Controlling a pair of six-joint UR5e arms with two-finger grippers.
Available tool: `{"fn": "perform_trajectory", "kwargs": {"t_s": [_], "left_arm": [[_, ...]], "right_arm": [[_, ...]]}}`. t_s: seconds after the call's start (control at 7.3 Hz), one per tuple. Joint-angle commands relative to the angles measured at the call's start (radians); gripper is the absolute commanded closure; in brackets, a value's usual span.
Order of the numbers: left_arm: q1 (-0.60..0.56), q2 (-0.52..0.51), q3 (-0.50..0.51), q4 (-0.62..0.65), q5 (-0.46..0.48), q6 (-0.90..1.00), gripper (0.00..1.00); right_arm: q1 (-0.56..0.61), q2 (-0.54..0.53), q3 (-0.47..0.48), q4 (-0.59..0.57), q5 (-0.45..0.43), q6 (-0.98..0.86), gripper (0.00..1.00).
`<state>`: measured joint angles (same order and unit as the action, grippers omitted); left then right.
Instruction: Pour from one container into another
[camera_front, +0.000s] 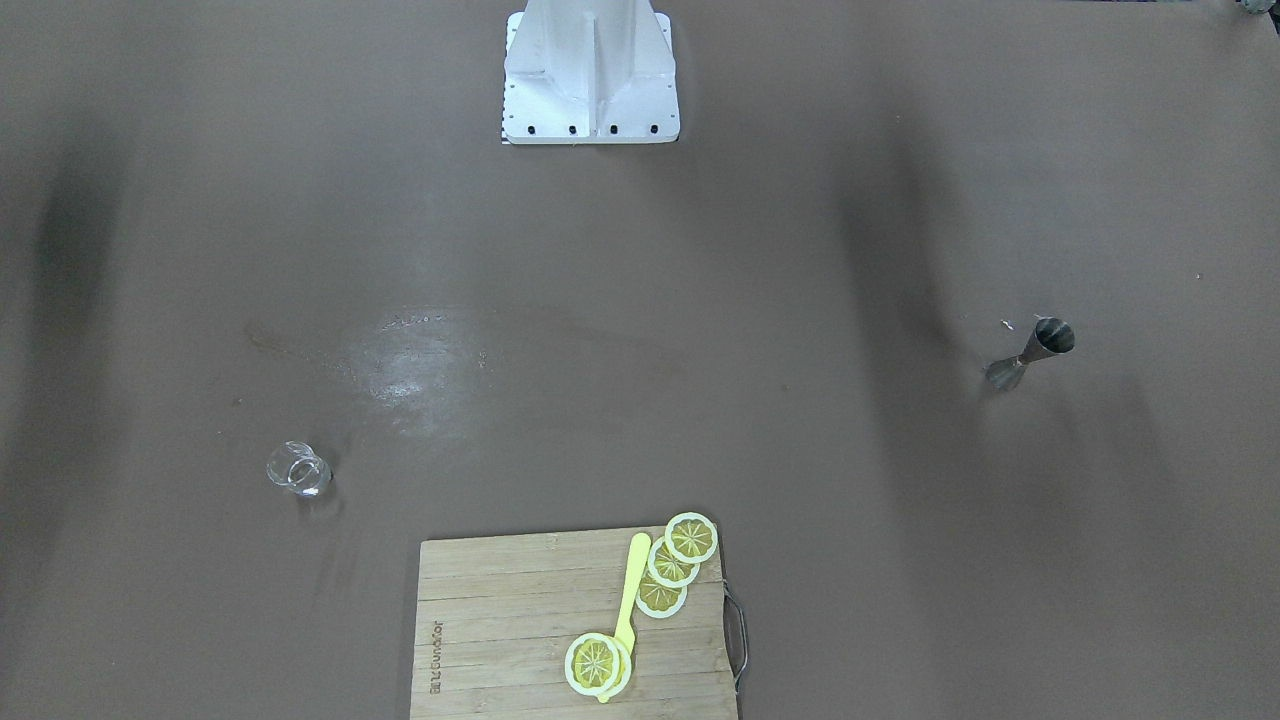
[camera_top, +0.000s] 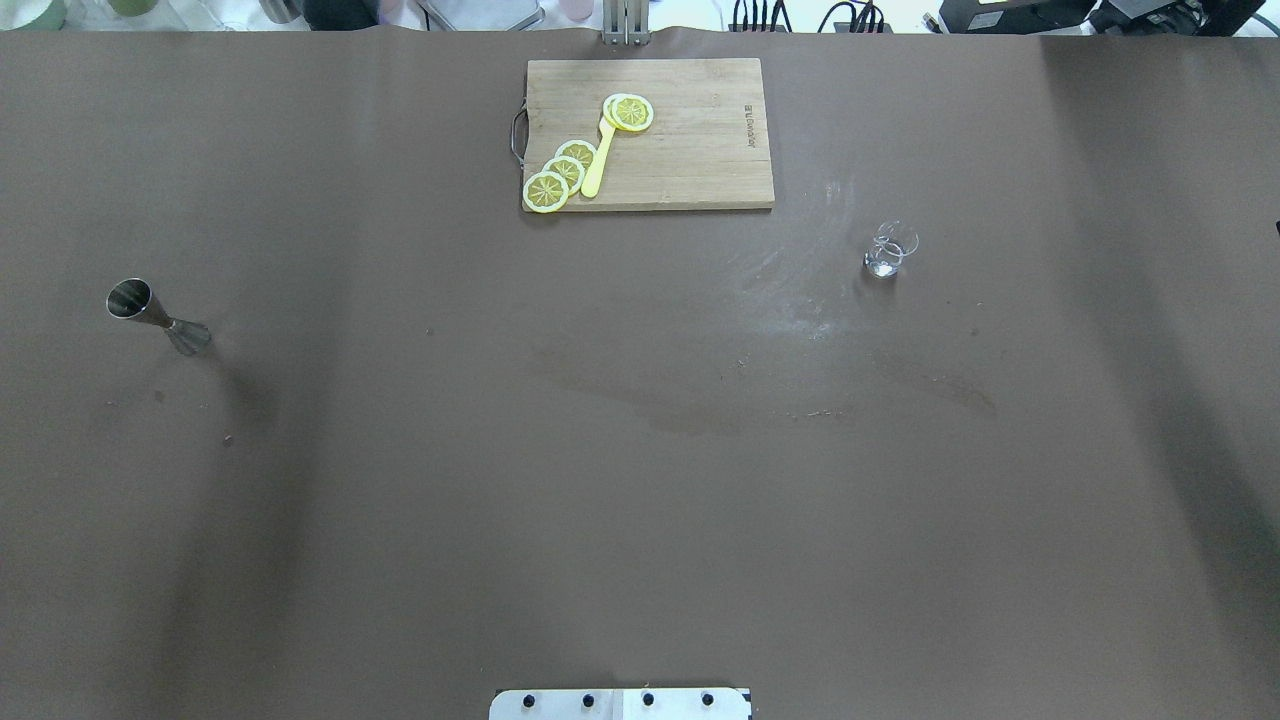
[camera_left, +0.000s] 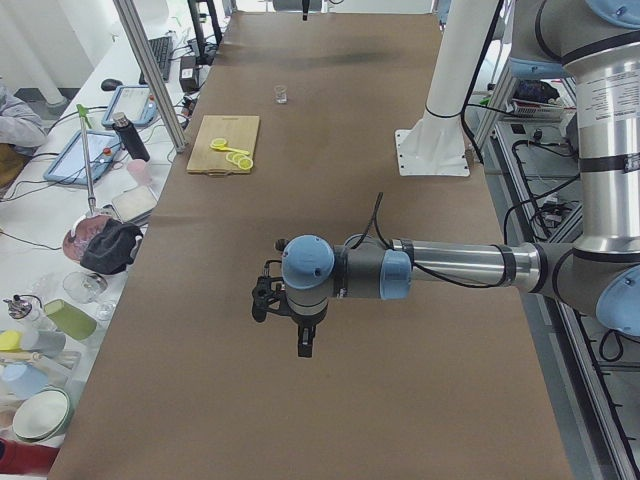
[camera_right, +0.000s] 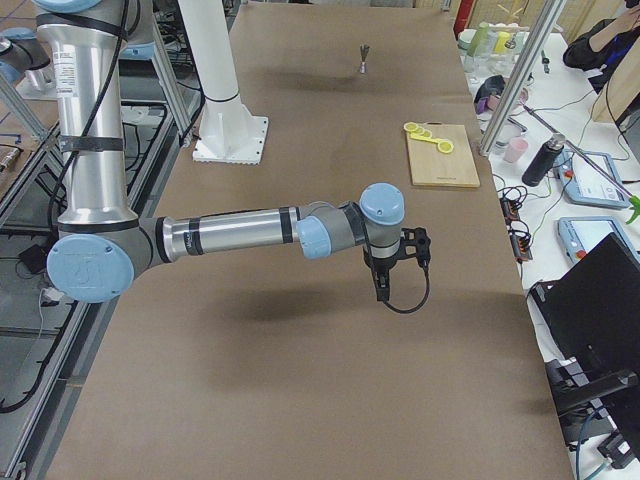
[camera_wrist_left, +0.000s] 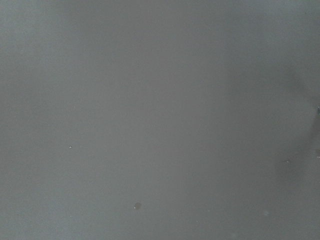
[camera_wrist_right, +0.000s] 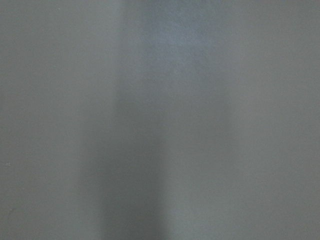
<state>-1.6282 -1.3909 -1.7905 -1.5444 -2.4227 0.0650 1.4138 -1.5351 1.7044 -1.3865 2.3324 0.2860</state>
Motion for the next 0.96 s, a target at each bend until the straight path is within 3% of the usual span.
{"fn": "perform_trajectory", "kwargs": {"t_s": [0.0,0.41,0.55,0.82], "left_arm": [[0.004,-0.006,-0.012,0.000,0.008,-0.002,0.02],[0.013,-0.045,-0.024,-0.169,0.030,-0.005,0.02],[0.013,-0.052,-0.021,-0.304,0.030,-0.007,0.02],[0.014,-0.040,-0.017,-0.501,0.013,-0.005,0.02]], "right_arm": [[-0.033,0.035,0.009,0.003,0.011,0.002,0.00],[-0.133,0.111,0.050,0.012,0.016,-0.008,0.00],[-0.183,0.143,0.034,0.083,0.078,-0.017,0.00],[-0.217,0.151,-0.020,0.246,0.080,-0.093,0.00]]}}
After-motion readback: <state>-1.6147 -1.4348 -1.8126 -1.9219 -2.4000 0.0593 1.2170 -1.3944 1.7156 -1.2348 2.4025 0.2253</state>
